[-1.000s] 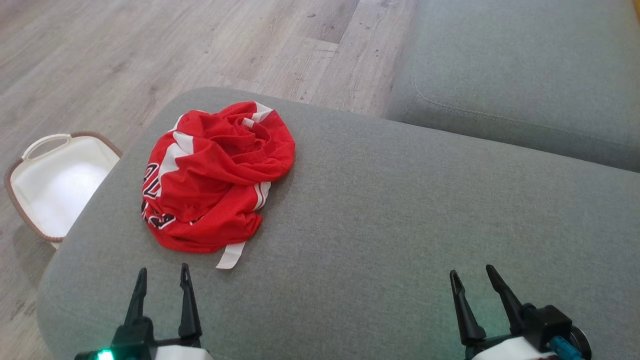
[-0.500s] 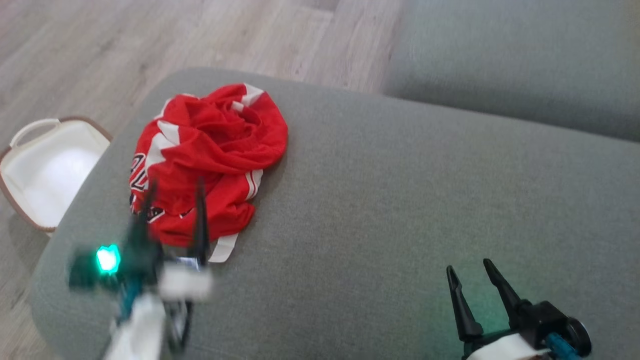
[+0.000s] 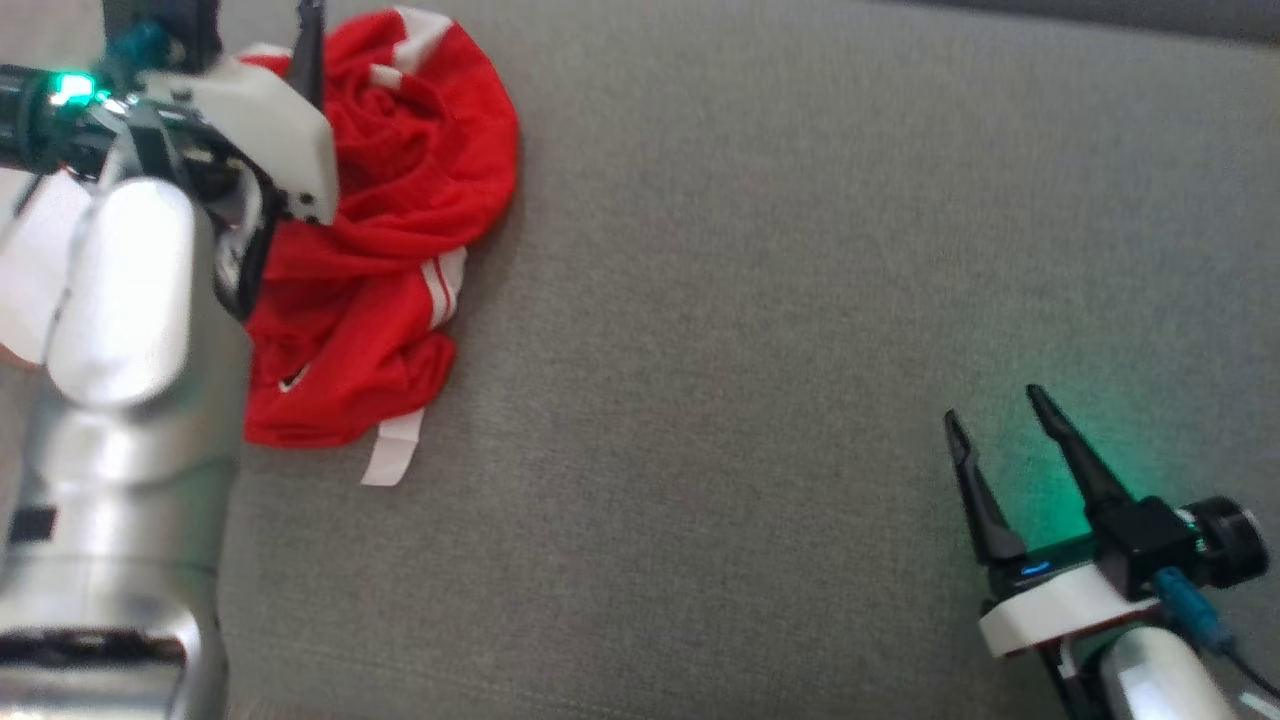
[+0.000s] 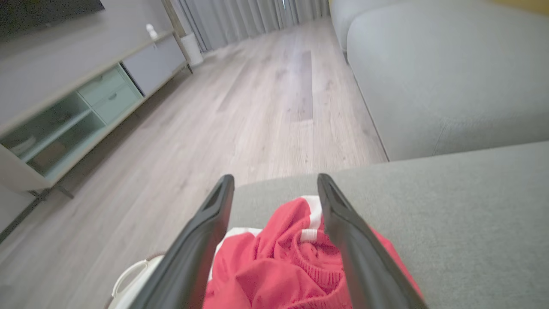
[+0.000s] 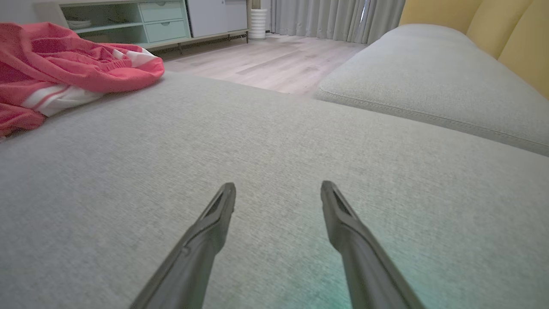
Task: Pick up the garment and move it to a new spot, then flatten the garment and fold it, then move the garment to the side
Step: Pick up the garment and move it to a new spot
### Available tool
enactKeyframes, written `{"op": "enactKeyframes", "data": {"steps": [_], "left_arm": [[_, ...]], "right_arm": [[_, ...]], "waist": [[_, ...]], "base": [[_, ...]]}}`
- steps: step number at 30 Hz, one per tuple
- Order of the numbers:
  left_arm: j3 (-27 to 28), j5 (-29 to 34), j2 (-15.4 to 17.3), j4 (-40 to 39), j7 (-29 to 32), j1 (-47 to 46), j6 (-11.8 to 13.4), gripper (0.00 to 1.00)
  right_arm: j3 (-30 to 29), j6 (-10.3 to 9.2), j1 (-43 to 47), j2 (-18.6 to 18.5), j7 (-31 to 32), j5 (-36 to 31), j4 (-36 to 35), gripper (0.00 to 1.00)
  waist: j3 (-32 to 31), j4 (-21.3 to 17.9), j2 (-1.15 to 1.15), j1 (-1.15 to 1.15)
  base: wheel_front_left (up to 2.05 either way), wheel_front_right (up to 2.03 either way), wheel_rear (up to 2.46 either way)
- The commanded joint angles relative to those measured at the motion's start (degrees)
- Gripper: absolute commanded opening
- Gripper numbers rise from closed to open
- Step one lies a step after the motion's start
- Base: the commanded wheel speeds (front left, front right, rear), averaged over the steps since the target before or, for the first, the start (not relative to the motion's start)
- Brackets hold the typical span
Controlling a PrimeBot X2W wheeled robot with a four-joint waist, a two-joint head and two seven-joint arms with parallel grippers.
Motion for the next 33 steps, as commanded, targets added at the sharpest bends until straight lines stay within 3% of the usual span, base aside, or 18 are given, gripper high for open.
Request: {"op": "enactKeyframes", "data": {"steps": [1, 13, 14, 15, 16, 24, 33], "left_arm": [[1.3, -0.5, 2.9, -0.6, 0.5, -3.0, -0.3, 1.0], [0.5, -3.0, 2.7, 20.5, 0.2, -9.7, -0.9, 1.0], [0.2, -2.8, 2.8, 21.7, -0.2, -10.0, -0.9, 0.78], [-0.1, -2.5, 2.9, 22.6, -0.9, -10.3, -0.6, 0.34], [-0.3, -2.3, 3.0, 23.4, -1.8, -10.6, -0.3, 0.0], [-2.1, -0.3, 4.8, 25.0, -15.4, -15.1, 1.4, 0.0], [-8.2, 4.8, 6.5, 24.6, -25.9, -21.5, 1.4, 0.0]], "right_arm": [[1.0, 0.43, -1.6, -1.0, -0.6, -0.5, -2.2, 1.0], [-0.9, 0.43, -0.5, -5.2, -0.6, -0.5, -6.6, 1.0], [-1.1, 0.43, -0.4, -5.3, -0.6, -0.6, -6.8, 1.0], [-1.2, 0.43, -0.3, -5.4, -0.6, -0.6, -7.0, 1.0], [-1.3, 0.43, -0.2, -5.5, -0.6, -0.6, -7.1, 1.0], [-1.4, 0.43, -0.3, -5.2, -0.6, -0.3, -6.6, 1.0], [1.3, 0.43, -1.0, -0.9, -0.6, 0.9, -3.9, 1.0]], "waist": [[2.5, -1.1, 0.0, -0.02], [9.2, -1.6, 0.0, -0.02], [9.6, -1.5, 0.0, -0.02], [9.9, -1.4, 0.0, -0.02], [10.1, -1.3, 0.0, -0.02], [8.6, -0.9, 0.0, -0.02], [-1.1, -3.0, 0.0, -0.02]], "base": [[0.0, 0.0, 0.0], [0.0, 0.0, 0.0], [0.0, 0.0, 0.0], [0.0, 0.0, 0.0], [0.0, 0.0, 0.0], [0.0, 0.0, 0.0], [0.0, 0.0, 0.0]]}}
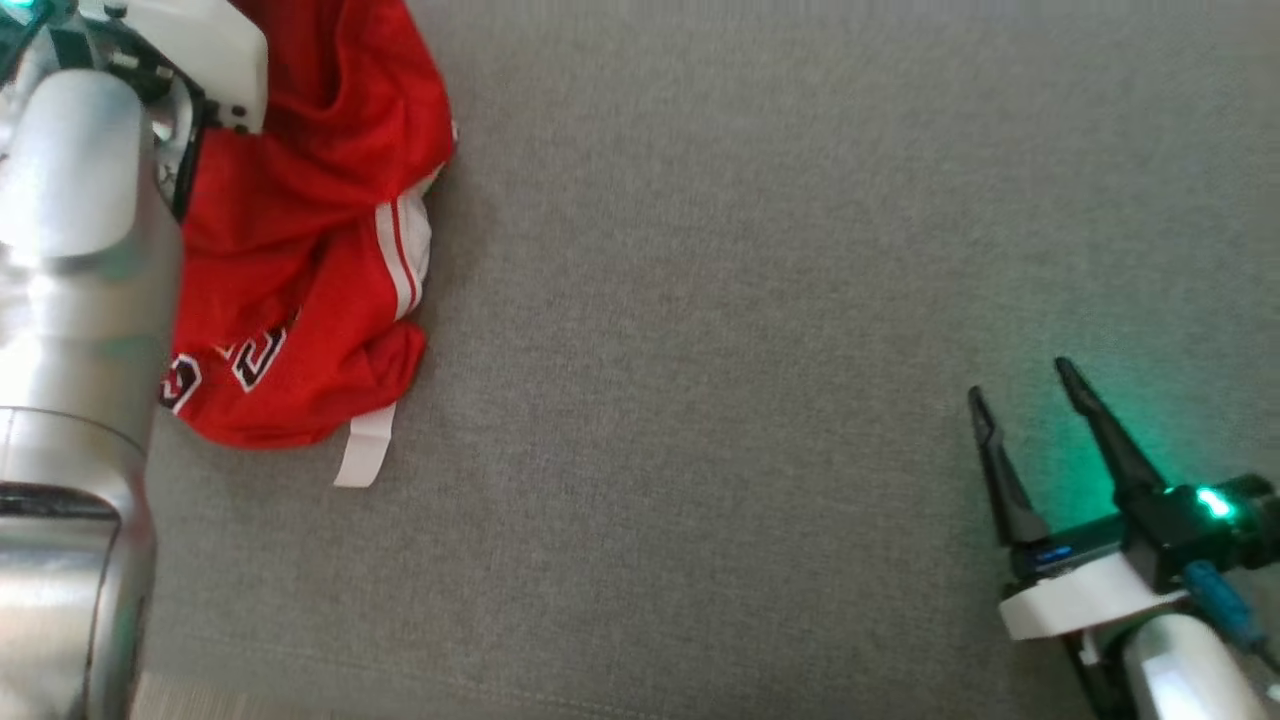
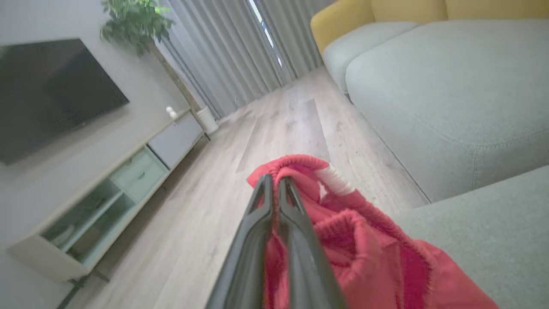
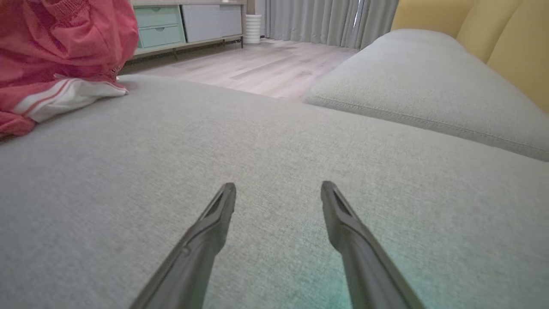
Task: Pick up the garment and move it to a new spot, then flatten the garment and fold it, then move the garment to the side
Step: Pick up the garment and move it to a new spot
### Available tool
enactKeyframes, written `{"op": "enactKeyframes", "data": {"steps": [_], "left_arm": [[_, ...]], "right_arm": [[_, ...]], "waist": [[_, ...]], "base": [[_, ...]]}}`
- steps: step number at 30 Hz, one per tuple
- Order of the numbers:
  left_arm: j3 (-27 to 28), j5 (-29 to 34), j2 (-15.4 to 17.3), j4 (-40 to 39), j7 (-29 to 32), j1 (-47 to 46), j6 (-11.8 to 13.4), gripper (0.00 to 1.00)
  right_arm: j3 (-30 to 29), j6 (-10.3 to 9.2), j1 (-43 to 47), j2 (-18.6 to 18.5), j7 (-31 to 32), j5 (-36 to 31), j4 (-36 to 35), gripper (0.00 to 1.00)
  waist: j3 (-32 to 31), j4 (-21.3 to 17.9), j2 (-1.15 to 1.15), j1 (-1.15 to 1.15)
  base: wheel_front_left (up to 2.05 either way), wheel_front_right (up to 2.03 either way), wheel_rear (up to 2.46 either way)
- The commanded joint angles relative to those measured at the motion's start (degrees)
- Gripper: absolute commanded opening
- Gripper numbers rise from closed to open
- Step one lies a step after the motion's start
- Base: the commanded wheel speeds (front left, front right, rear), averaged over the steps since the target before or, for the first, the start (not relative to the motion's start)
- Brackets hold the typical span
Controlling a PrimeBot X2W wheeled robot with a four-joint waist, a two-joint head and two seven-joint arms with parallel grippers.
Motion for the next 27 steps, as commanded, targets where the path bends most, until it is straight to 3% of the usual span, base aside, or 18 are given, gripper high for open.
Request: {"op": "enactKeyframes", "data": {"steps": [1, 7, 15, 21, 27], "left_arm": [[-0.4, 1.1, 3.8, -2.4, -1.6, -4.2, -0.3, 0.0], [-3.8, 3.1, 3.7, -5.1, -3.6, -6.7, -1.3, 0.0], [-9.0, 1.9, 1.6, -11.2, -4.4, -7.9, -2.7, 0.0], [-17.3, -4.5, -0.3, -16.5, -3.3, -3.7, -2.8, 0.0], [-25.6, -12.0, 0.7, -23.4, -1.9, 4.2, -2.8, 0.0]], "right_arm": [[1.6, 0.43, -1.1, 0.7, -0.4, 0.6, -1.0, 1.0], [2.5, 0.43, -1.0, 3.3, -0.4, 1.0, -0.1, 1.0], [2.8, 0.43, 0.8, 6.2, -0.4, 1.5, -0.1, 1.0], [3.6, 0.43, 1.9, 7.6, -0.4, 2.0, -0.3, 1.0], [4.8, 0.43, 1.7, 8.1, -0.4, 2.6, -1.1, 1.0]], "waist": [[-4.2, -2.0, 0.0, 0.01], [-8.9, -5.2, 0.0, 0.01], [-14.9, -12.3, 0.0, 0.01], [-17.1, -19.2, 0.0, 0.01], [-16.0, -25.0, 0.0, 0.01]], "base": [[0.0, 0.0, 0.0], [0.0, 0.0, 0.0], [0.0, 0.0, 0.0], [0.0, 0.0, 0.0], [0.0, 0.0, 0.0]]}}
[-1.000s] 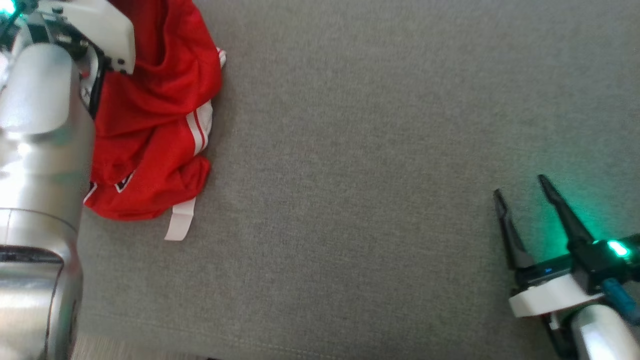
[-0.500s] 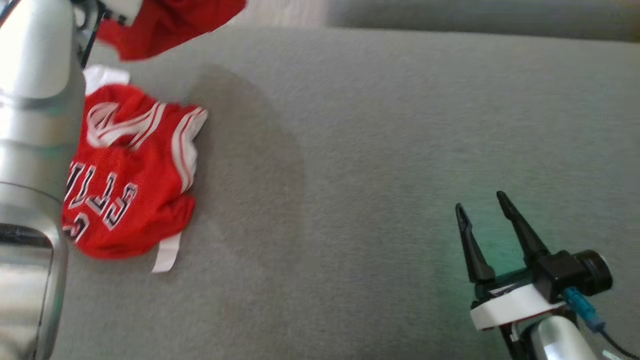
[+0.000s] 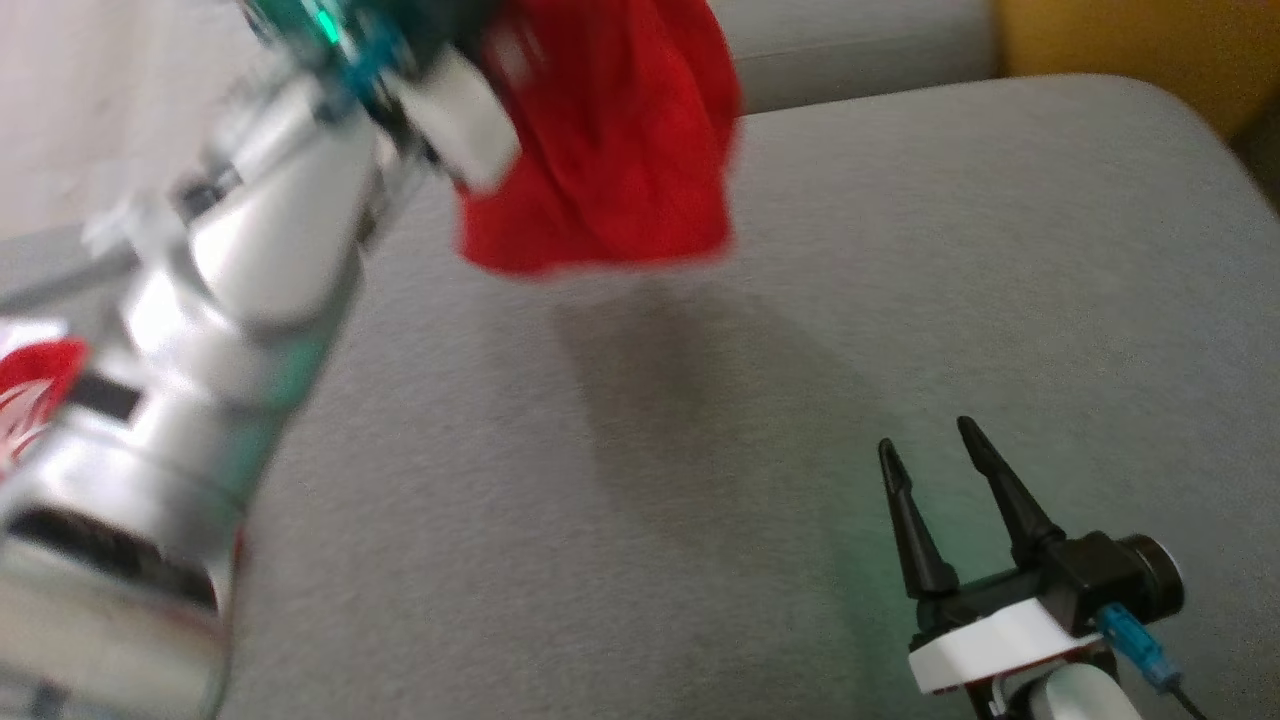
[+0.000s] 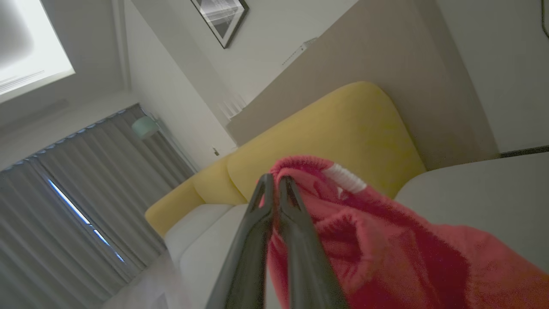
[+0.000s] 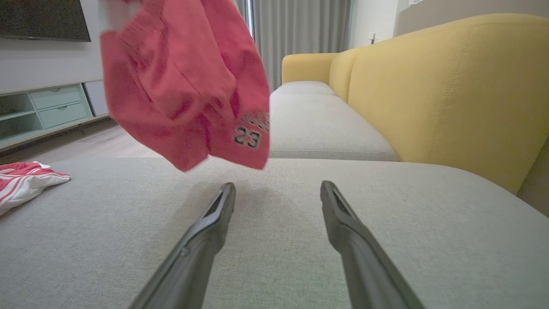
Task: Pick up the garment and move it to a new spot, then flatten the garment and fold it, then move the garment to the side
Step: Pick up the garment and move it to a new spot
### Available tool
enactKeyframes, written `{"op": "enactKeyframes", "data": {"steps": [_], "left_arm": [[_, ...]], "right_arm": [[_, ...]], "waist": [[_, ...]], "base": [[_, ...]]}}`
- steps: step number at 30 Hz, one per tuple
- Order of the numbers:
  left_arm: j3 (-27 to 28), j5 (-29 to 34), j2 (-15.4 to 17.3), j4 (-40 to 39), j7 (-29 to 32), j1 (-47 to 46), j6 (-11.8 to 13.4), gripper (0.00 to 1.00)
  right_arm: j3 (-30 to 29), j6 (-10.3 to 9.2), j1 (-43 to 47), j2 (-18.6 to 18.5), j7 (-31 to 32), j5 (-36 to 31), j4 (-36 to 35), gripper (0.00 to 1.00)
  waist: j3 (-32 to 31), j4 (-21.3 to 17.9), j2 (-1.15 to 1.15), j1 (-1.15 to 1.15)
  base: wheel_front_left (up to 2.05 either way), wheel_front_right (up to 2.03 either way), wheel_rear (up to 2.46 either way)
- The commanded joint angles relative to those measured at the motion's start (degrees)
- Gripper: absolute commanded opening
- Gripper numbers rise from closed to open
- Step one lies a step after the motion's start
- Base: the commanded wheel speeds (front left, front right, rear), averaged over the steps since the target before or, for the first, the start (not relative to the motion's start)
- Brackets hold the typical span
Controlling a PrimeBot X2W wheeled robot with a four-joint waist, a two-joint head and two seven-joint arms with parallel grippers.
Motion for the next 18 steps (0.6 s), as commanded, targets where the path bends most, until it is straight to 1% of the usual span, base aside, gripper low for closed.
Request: {"op": "enactKeyframes", "data": {"steps": [1, 5, 6, 10, 14, 18], "left_arm": [[0.7, -1.2, 2.5, -2.5, 0.4, -1.1, 0.1, 0.0], [-1.8, -3.3, 2.9, -4.2, 0.0, 6.2, 0.2, 0.0], [-2.2, -3.5, 2.8, -4.2, -0.3, 8.2, 0.5, 0.0], [-3.8, -4.9, 1.1, -3.2, -1.7, 16.7, 1.8, 0.0], [-4.2, -5.7, -1.1, -1.2, -2.9, 22.8, 4.1, 0.0], [-3.2, -6.3, -3.4, -0.8, -3.4, 25.8, 6.1, 0.0]], "right_arm": [[1.5, 0.43, -1.6, 0.3, -0.4, 0.5, -2.1, 1.0], [2.7, 0.43, -2.3, 0.4, -0.4, 0.8, -2.4, 1.0], [2.9, 0.43, -2.5, 0.4, -0.4, 1.1, -2.4, 1.0], [3.5, 0.43, -3.2, 0.4, -0.4, 2.2, -2.7, 1.0], [3.3, 0.43, -3.5, 0.5, -0.4, 2.6, -2.8, 1.0], [2.9, 0.43, -3.5, 0.5, -0.4, 2.6, -2.3, 1.0]], "waist": [[0.6, -3.5, 0.0, 0.01], [2.6, -5.9, 0.0, 0.01], [3.1, -6.4, 0.0, 0.01], [5.0, -7.3, 0.0, 0.01], [6.0, -7.0, 0.0, 0.01], [5.6, -5.0, 0.0, 0.01]], "base": [[0.0, 0.0, 0.0], [0.0, 0.0, 0.0], [0.0, 0.0, 0.0], [0.0, 0.0, 0.0], [0.0, 0.0, 0.0], [0.0, 0.0, 0.0]]}}
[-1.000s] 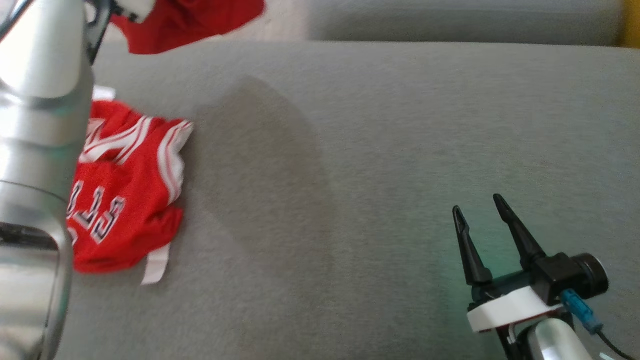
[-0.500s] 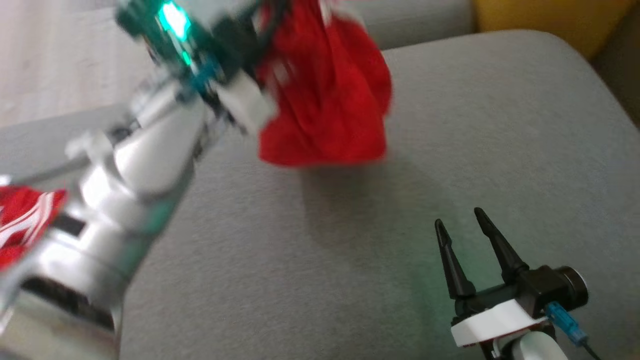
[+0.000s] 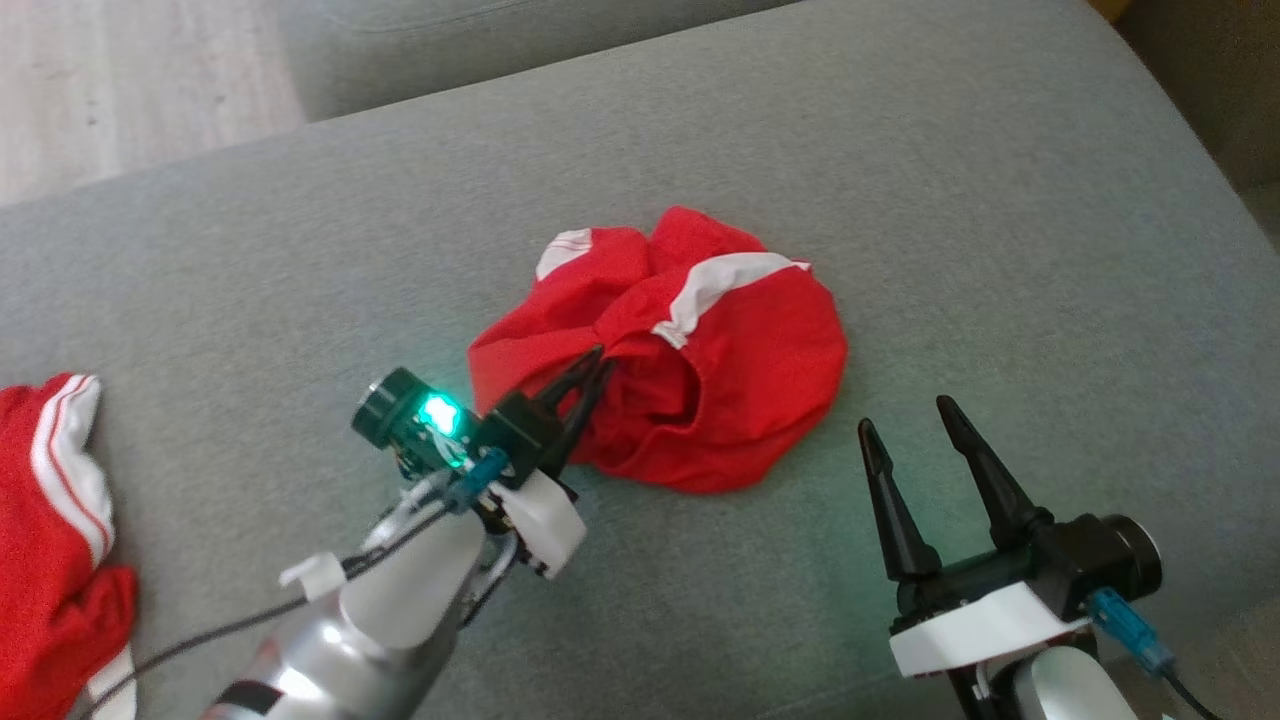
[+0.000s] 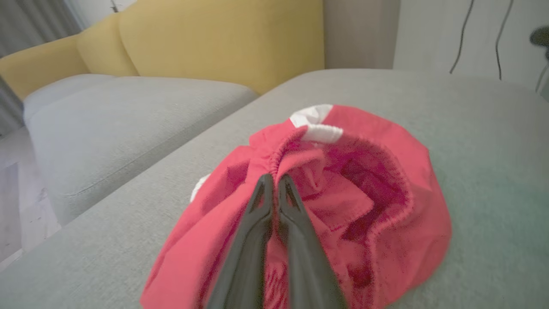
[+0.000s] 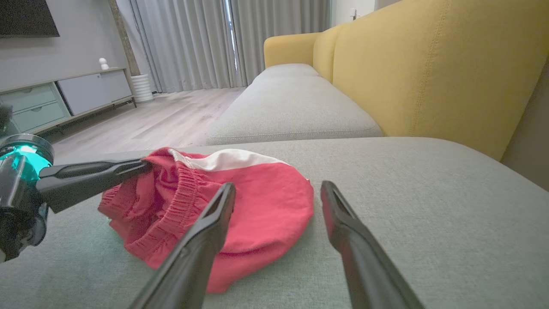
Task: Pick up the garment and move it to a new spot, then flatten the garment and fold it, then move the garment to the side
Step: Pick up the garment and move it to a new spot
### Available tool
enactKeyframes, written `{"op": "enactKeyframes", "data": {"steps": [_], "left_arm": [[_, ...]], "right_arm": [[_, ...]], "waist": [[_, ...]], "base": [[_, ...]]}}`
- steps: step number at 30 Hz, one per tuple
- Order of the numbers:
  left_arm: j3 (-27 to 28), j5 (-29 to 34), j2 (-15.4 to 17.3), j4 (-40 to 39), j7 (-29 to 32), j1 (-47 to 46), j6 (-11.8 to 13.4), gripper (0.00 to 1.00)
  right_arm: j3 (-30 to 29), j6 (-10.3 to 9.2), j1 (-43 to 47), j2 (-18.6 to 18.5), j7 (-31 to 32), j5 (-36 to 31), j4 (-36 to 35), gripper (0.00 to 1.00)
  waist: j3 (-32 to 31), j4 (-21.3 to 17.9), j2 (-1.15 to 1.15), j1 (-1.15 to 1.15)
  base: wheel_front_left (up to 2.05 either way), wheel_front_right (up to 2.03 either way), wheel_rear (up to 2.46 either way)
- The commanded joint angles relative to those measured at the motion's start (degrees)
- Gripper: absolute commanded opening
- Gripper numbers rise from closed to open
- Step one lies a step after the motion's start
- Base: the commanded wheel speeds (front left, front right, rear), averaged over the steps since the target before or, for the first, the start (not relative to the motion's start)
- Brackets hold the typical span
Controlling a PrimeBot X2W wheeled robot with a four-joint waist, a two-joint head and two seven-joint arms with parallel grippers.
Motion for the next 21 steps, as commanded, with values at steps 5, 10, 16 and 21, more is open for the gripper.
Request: {"op": "enactKeyframes", "data": {"steps": [5, 10, 16, 21], "left_arm": [[6.2, -0.2, -0.4, -7.5, -0.7, 1.0, 3.9, 1.0], [11.3, 0.8, -0.5, -15.2, -0.7, 8.2, 7.7, 1.0], [18.4, 1.9, -0.6, -24.0, -0.7, 16.8, 11.2, 1.0], [25.1, 3.5, -0.5, -31.7, -0.7, 25.0, 13.7, 1.0]], "right_arm": [[0.0, 0.43, -1.2, 0.1, -0.4, 0.3, -1.1, 1.0], [-1.2, 0.43, 0.6, 0.1, -0.4, 0.5, 0.4, 1.0], [-3.5, 0.43, 2.1, 0.1, -0.4, 1.0, 1.1, 1.0], [-5.4, 0.43, 3.6, 0.1, -0.4, 1.6, 1.6, 1.0]], "waist": [[-2.8, 3.7, 0.0, -0.01], [-7.3, 8.3, 0.0, -0.01], [-10.5, 13.7, 0.0, -0.01], [-12.9, 16.7, 0.0, -0.01]], "base": [[0.0, 0.0, 0.0], [0.0, 0.0, 0.0], [0.0, 0.0, 0.0], [0.0, 0.0, 0.0]]}}
